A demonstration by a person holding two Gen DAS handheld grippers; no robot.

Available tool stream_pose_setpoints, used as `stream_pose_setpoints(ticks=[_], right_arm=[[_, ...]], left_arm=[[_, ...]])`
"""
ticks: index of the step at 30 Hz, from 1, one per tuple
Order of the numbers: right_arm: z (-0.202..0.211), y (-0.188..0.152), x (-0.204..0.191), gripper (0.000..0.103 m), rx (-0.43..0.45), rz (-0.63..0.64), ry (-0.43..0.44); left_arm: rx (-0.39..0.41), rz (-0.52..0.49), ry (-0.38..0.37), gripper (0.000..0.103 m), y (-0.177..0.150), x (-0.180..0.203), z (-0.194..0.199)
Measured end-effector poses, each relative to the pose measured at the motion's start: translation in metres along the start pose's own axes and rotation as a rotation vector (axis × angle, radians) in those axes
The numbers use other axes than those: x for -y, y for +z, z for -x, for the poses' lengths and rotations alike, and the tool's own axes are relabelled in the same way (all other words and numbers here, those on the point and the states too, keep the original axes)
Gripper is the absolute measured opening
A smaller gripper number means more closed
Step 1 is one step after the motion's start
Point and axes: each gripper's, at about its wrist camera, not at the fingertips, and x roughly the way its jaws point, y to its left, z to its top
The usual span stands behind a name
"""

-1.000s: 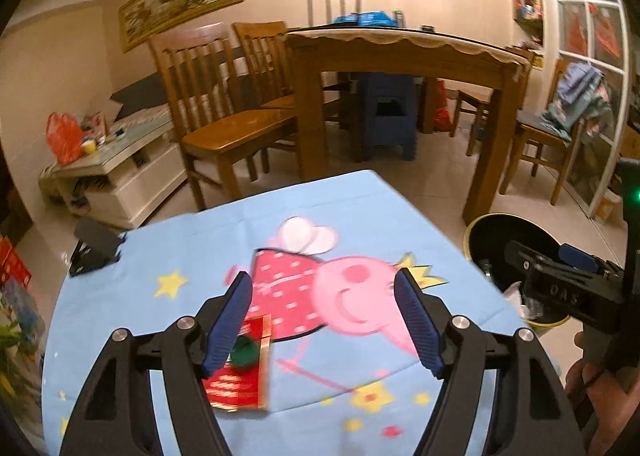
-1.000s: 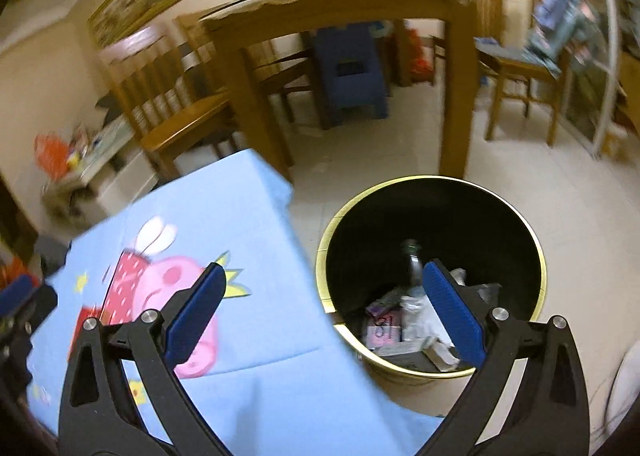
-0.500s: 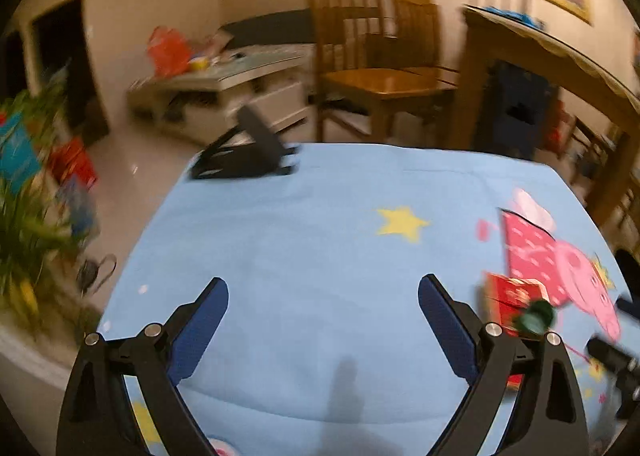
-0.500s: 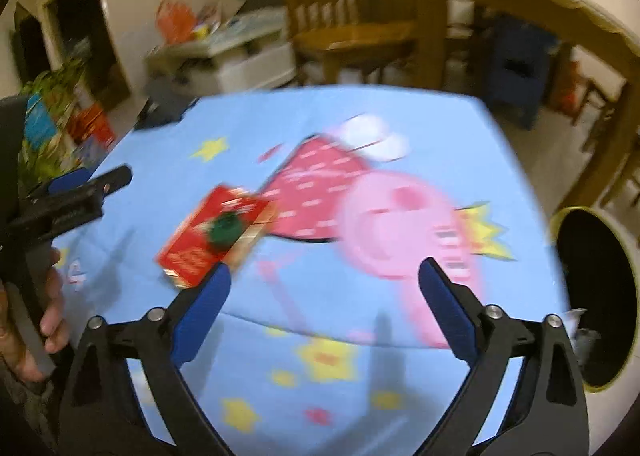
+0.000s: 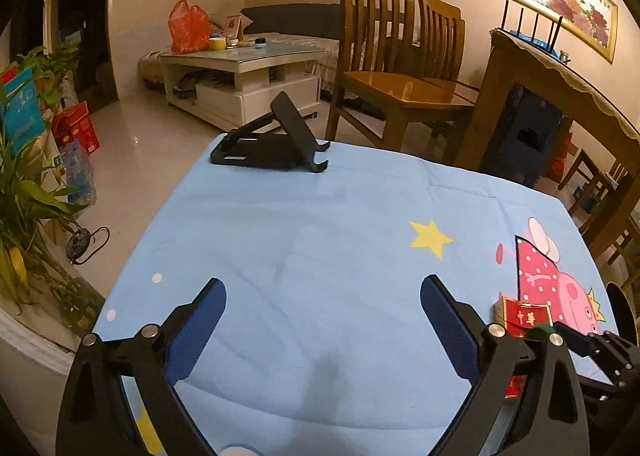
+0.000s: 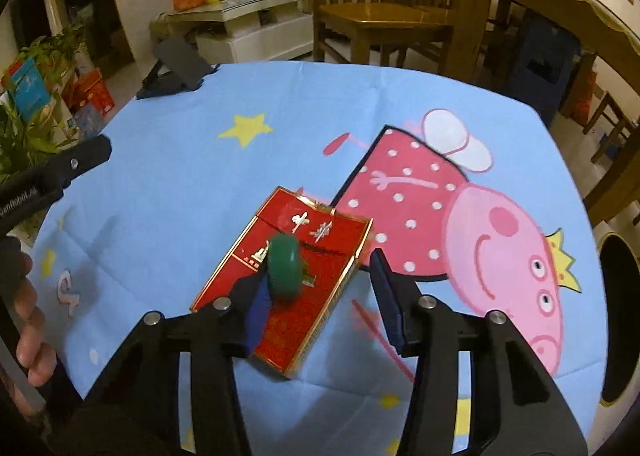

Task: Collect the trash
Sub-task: 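Return to the table and grasp the green cap with the right gripper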

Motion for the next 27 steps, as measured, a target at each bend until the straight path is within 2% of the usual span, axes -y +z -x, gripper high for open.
stream_pose_setpoints(ticks=[4, 7, 9, 13, 16, 18, 19, 23, 27], right_arm=[[0.000, 0.000, -0.003, 0.043, 0.004, 0.041, -0.018], [0.003, 0.003, -0.006, 0.046, 0.036, 0.065, -0.046], [0.007, 0.005, -0.004, 0.049, 0.058, 0.063, -0.022], [0.001, 0.011, -0.007, 0.049, 0.048, 0.098, 0.042], [-0.004, 0.014, -0.010, 0.047, 0.039, 0.133, 0.048], [-0.009, 0.018, -0.009, 0.041, 0.026, 0.130, 0.066], [-0.011, 0.019, -0.007, 0.033, 0.020, 0.125, 0.075], [-0.010, 0.021, -0.001, 0.032, 0.009, 0.092, 0.121], [0.016, 0.015, 0.021, 0.032, 0.047, 0.025, 0.154]], left_arm=[[0.000, -0.045, -0.002, 0.094, -0.002, 0.011, -0.002], [0.003, -0.060, 0.004, 0.094, -0.003, 0.017, -0.003], [-0.006, -0.057, 0.004, 0.094, -0.003, 0.018, -0.006], [-0.032, -0.040, -0.004, 0.094, -0.004, 0.018, -0.011], [-0.033, -0.046, 0.006, 0.094, -0.006, 0.021, -0.012], [-0.031, -0.060, 0.012, 0.094, -0.007, 0.025, -0.013], [-0.031, -0.067, 0.015, 0.094, -0.007, 0.026, -0.013], [-0.033, -0.083, 0.005, 0.094, -0.007, 0.030, -0.016], [-0.046, -0.088, -0.082, 0.094, -0.009, 0.037, -0.015]])
